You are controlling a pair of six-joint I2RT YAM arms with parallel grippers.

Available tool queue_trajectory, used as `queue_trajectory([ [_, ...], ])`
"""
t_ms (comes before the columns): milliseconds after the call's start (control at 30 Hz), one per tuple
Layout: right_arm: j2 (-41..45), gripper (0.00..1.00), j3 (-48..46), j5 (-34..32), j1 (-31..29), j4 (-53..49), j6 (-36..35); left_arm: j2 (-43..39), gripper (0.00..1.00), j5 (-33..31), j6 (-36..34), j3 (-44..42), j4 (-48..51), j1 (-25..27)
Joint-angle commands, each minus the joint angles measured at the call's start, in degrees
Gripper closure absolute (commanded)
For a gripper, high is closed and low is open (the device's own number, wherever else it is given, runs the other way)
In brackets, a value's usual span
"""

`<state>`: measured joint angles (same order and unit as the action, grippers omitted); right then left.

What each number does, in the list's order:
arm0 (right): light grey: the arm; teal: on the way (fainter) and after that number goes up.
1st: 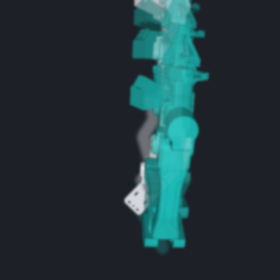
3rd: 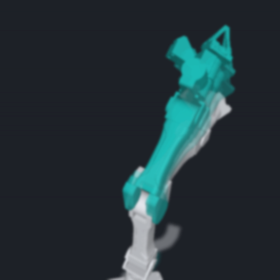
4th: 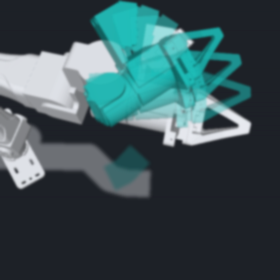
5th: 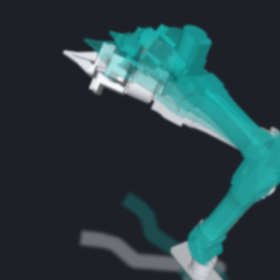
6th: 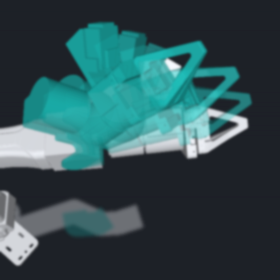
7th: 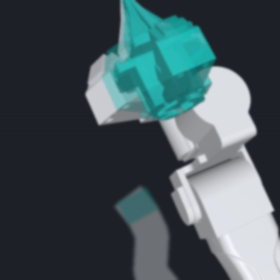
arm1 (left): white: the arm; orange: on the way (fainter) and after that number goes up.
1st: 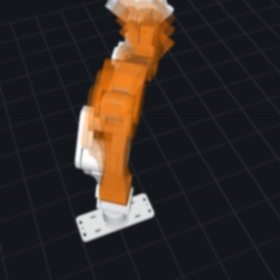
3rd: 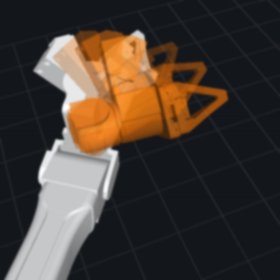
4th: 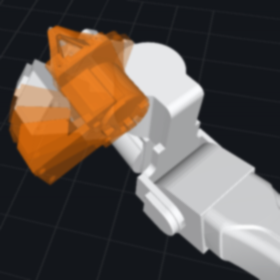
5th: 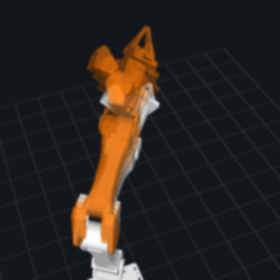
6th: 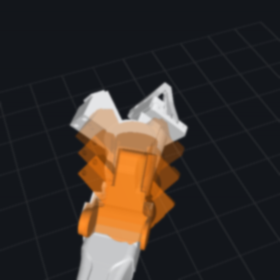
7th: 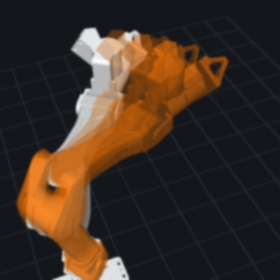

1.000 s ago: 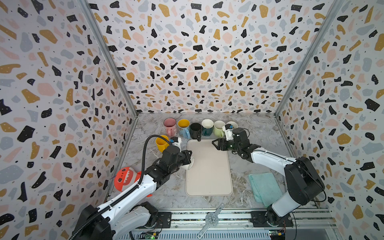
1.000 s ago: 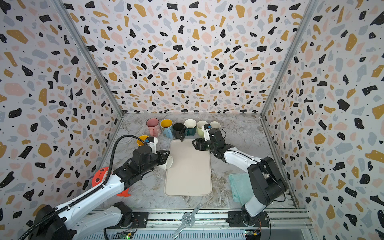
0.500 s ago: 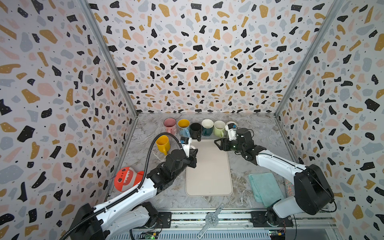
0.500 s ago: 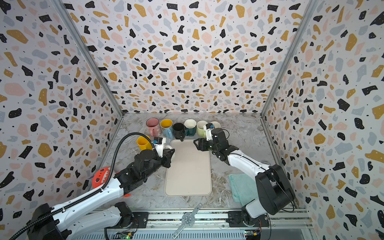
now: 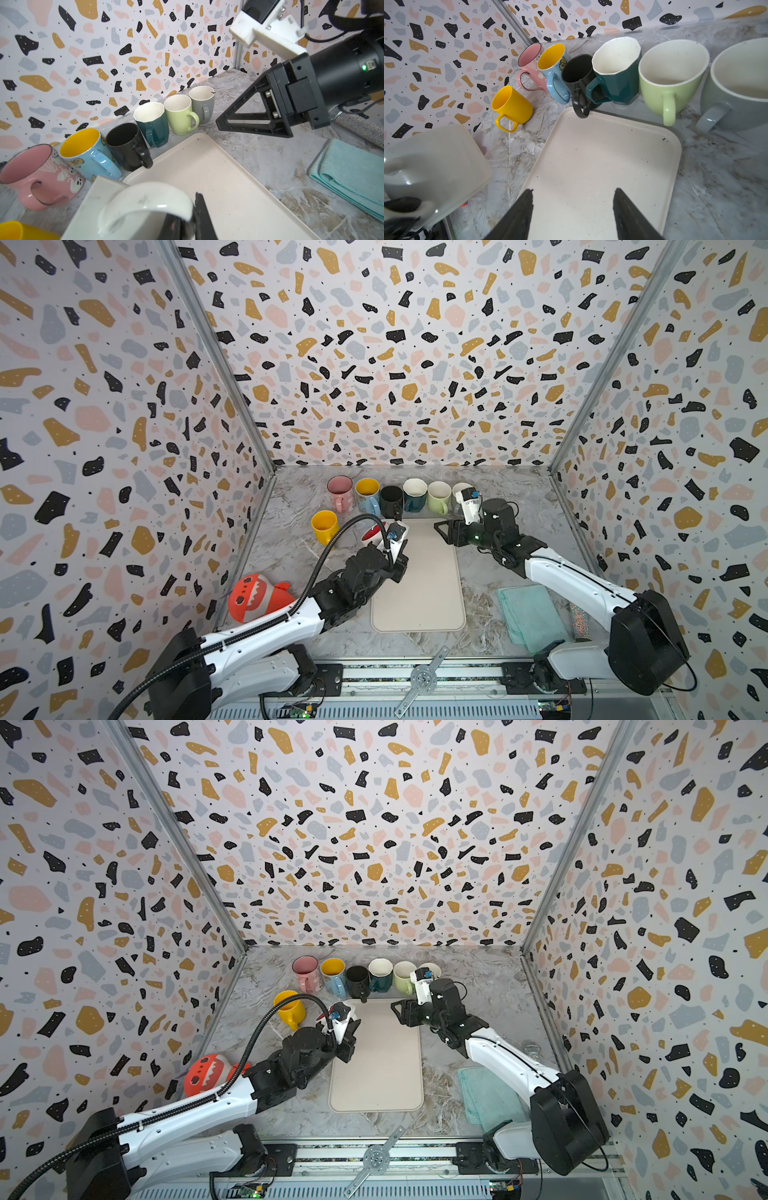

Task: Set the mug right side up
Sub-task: 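Carry the white mug toward the right gripper while the right arm reaches for it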

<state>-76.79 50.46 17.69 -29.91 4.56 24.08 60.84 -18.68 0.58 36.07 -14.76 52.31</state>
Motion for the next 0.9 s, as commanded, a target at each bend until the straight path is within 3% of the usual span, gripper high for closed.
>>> queue_trajectory([
  [0,1.98,0.37,0.51,1.50,-0.19,-2.00,-2.85,-0.72,1.00,-2.87,-8.06,-1.15,-11.56,0.76],
  [200,3.55,0.37,1.04,3.73,0.27,-2.75,-4.74,-1.42,1.00,-2.57,-14.31,-4.69,-17.17,1.47],
  [533,5.20,0.37,1.23,5.35,0.29,-4.25,-8.12,1.23,1.00,-8.21,-22.48,-7.74,-21.59,4.22],
  [867,3.58,0.37,2.56,15.10,0.12,-3.57,-11.75,5.36,1.00,-15.19,-31.31,-9.30,-27.11,8.44],
])
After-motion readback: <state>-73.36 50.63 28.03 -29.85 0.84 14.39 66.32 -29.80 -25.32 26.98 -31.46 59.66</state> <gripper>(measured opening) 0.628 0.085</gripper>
